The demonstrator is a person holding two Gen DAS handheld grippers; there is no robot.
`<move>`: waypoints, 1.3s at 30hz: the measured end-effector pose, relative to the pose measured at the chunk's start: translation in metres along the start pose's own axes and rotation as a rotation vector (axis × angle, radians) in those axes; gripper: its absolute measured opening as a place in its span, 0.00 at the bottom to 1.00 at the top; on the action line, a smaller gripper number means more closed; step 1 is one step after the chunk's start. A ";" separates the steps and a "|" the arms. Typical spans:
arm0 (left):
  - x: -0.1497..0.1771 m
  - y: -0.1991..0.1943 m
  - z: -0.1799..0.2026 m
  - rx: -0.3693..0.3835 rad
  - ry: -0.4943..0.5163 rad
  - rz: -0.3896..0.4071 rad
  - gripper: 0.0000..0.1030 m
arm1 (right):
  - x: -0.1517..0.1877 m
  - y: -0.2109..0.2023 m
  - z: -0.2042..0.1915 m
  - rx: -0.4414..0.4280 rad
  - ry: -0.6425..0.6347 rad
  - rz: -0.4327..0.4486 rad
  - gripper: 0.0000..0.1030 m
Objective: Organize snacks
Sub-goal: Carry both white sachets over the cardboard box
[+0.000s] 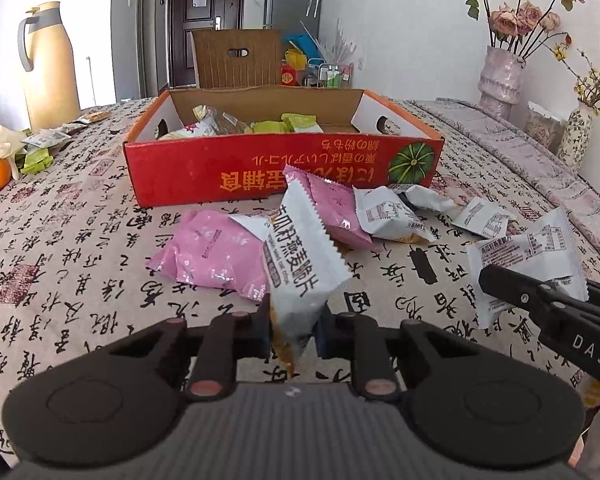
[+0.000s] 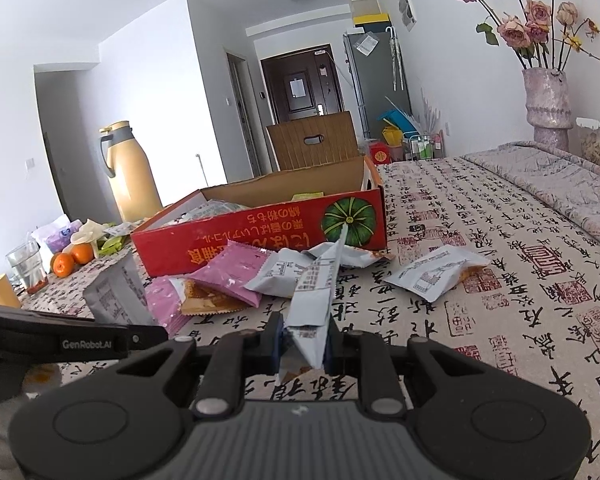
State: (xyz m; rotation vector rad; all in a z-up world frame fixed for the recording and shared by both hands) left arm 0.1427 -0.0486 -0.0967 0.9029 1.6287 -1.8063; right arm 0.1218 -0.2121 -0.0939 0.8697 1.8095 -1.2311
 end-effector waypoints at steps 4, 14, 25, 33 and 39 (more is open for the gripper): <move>-0.009 -0.009 -0.002 -0.006 0.005 0.034 0.19 | -0.003 -0.001 -0.001 0.002 -0.004 0.008 0.18; -0.055 -0.021 0.000 -0.009 0.037 0.144 0.19 | -0.034 0.007 -0.010 0.005 -0.038 0.065 0.18; -0.113 -0.007 -0.005 0.001 0.022 0.234 0.19 | -0.087 0.038 -0.026 0.013 -0.103 0.138 0.18; -0.153 0.018 -0.017 -0.001 0.004 0.262 0.19 | -0.124 0.074 -0.028 0.021 -0.115 0.165 0.18; -0.177 0.045 -0.025 -0.007 -0.002 0.268 0.19 | -0.149 0.109 -0.027 0.029 -0.128 0.166 0.18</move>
Point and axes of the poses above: each gripper's, at about its wrist camera, not at the fingertips, and y roughly the way its jaws point, z to its right, x to its underside, the point moved 10 cm from there along y, roughly the way its jaws point, and after that the axes turned 1 degree about y, right-handed, at the moved point
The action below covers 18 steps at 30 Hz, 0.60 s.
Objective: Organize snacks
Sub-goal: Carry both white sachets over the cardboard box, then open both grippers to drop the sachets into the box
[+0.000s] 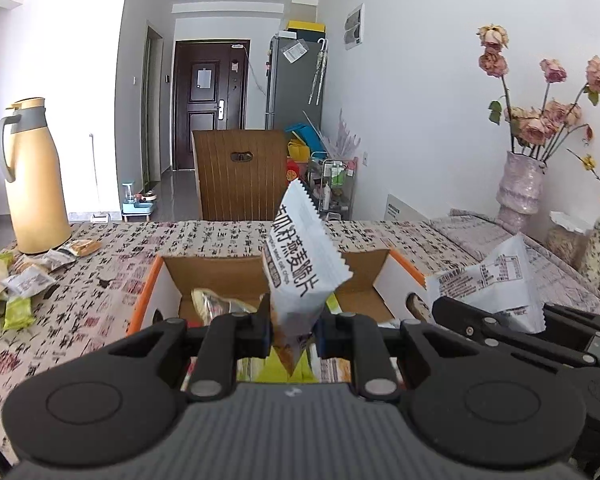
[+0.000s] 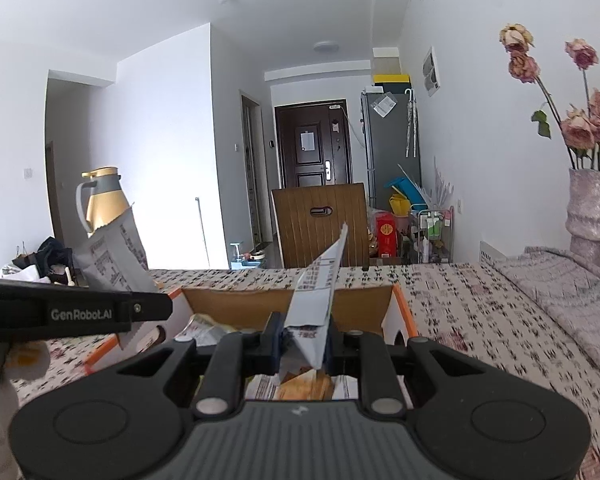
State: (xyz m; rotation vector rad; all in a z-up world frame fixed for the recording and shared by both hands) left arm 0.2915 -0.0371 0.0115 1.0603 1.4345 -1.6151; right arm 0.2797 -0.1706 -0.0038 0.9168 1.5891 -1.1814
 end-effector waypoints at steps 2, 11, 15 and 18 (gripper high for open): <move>-0.004 0.012 -0.002 -0.009 0.010 0.000 0.19 | -0.004 0.013 0.000 0.002 -0.008 -0.002 0.18; 0.014 0.056 -0.018 -0.010 -0.031 -0.074 0.19 | 0.005 0.061 0.009 0.021 -0.006 -0.039 0.18; 0.025 0.067 -0.023 0.003 -0.049 -0.122 0.19 | 0.014 0.069 0.012 0.027 -0.001 -0.073 0.18; 0.027 0.066 -0.024 0.004 -0.050 -0.121 0.19 | 0.019 0.071 0.012 0.027 -0.001 -0.090 0.19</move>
Point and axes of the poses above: each gripper's, at about its wrist camera, not at the fingertips, and y roughly the way its jaws point, z to its right, x to its underside, the point moved 10 cm from there along y, roughly the way its jaws point, and after that the axes turned 1 degree about y, right-handed, at the moved point
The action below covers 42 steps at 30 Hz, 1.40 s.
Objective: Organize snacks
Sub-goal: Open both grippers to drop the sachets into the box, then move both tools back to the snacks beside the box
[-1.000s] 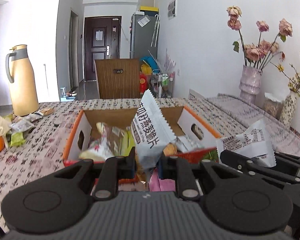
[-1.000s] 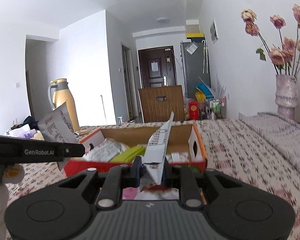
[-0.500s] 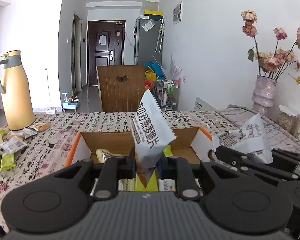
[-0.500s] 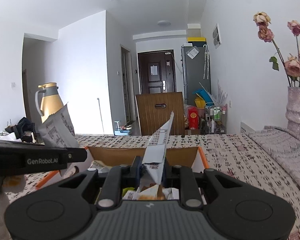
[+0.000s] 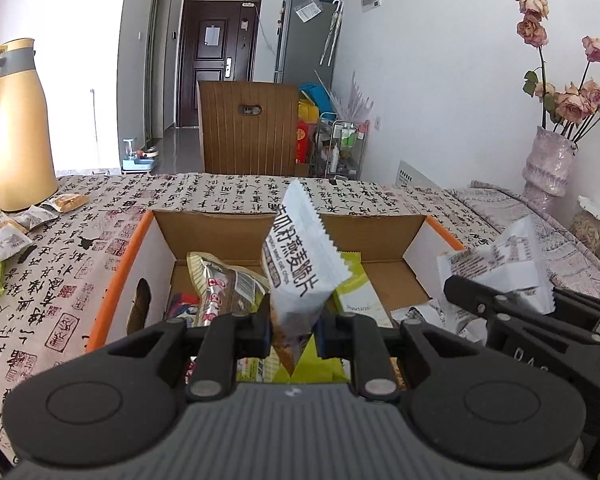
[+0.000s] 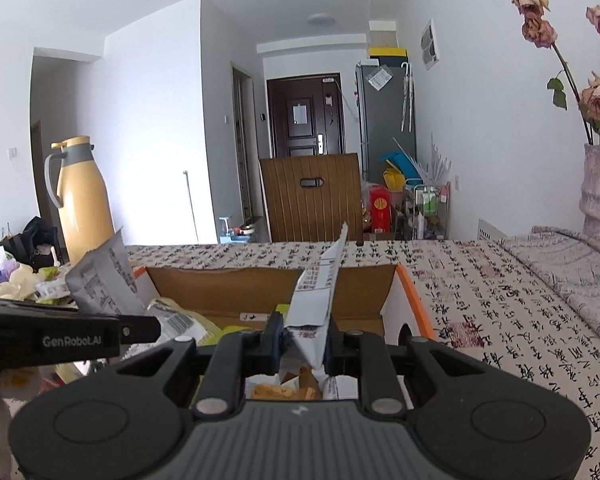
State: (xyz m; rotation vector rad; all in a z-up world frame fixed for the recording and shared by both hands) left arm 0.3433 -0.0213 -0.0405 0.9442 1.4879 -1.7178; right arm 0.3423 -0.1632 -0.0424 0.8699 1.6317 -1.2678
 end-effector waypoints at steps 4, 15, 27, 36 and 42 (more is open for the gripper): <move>-0.003 -0.007 -0.003 -0.022 -0.005 0.029 0.43 | 0.001 -0.003 0.003 0.016 -0.001 0.005 0.35; -0.014 -0.021 -0.016 -0.118 -0.045 0.094 1.00 | -0.004 -0.013 0.020 0.060 0.064 0.045 1.00; -0.022 -0.036 -0.013 -0.124 -0.038 0.128 1.00 | -0.014 -0.025 0.017 0.062 0.055 0.071 1.00; -0.025 -0.067 -0.007 -0.135 -0.029 0.160 1.00 | -0.024 -0.062 0.021 0.070 0.035 0.103 1.00; -0.016 -0.083 -0.006 -0.141 -0.028 0.153 1.00 | -0.018 -0.085 0.023 0.056 0.015 0.105 1.00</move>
Point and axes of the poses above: each gripper's, at about its wrist camera, not at the fingertips, and y roughly the way its jaws point, z to its right, x to its underside, the point moved 10 cm from there along y, roughly the way its jaws point, and after that the axes turned 1 degree about y, right-handed, at the moved point
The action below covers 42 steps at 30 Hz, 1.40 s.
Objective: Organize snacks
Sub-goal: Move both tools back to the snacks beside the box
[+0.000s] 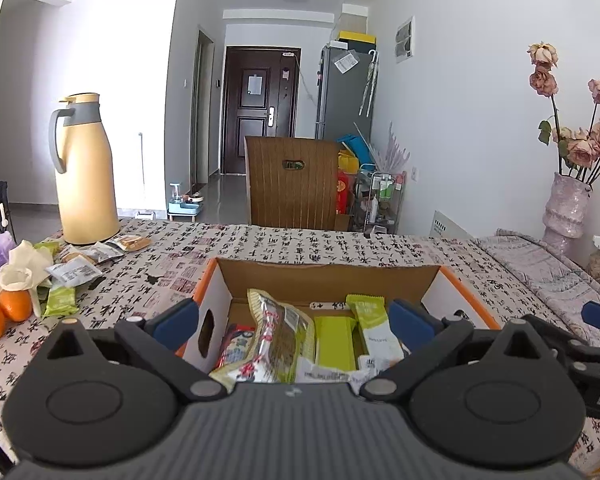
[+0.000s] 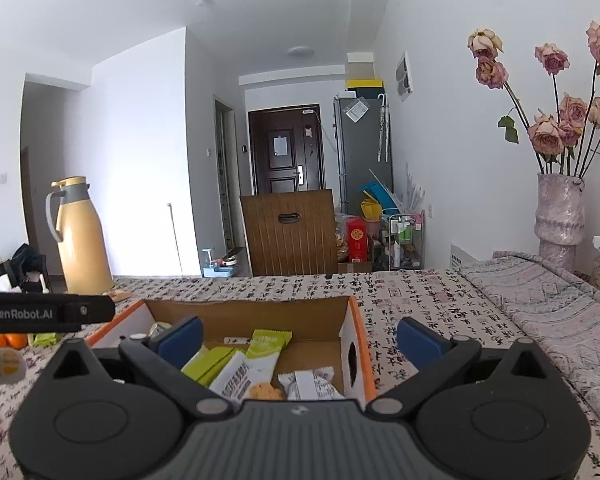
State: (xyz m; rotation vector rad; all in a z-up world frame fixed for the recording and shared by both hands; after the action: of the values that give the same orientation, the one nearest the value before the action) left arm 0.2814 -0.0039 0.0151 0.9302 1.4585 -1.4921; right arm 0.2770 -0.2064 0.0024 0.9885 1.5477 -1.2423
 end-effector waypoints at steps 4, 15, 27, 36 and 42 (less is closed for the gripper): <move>0.010 -0.010 -0.003 -0.006 0.002 -0.013 1.00 | 0.009 -0.016 0.005 0.001 -0.016 -0.018 1.00; 0.064 -0.018 -0.021 -0.036 0.020 -0.121 1.00 | 0.072 -0.040 0.049 0.084 -0.046 -0.189 1.00; 0.102 -0.023 -0.028 -0.045 0.008 -0.210 1.00 | 0.117 -0.021 0.086 0.118 -0.104 -0.367 1.00; 0.103 -0.024 -0.028 -0.048 0.007 -0.215 1.00 | 0.127 0.014 0.082 0.048 -0.133 -0.454 1.00; 0.104 -0.025 -0.029 -0.050 0.000 -0.218 1.00 | 0.130 0.015 0.086 0.016 -0.088 -0.467 1.00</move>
State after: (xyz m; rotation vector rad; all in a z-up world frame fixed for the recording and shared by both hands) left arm 0.2178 0.0181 -0.0732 0.7608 1.6315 -1.6031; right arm 0.2680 -0.2811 -0.1345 0.5853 1.7585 -1.5939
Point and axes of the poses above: each gripper's, at about its wrist camera, not at the fingertips, and y roughly the way its jaws point, z to its right, x to its underside, the point moved 10 cm from there along y, roughly the way its jaws point, and after that the axes turned 1 degree about y, right-handed, at the moved point
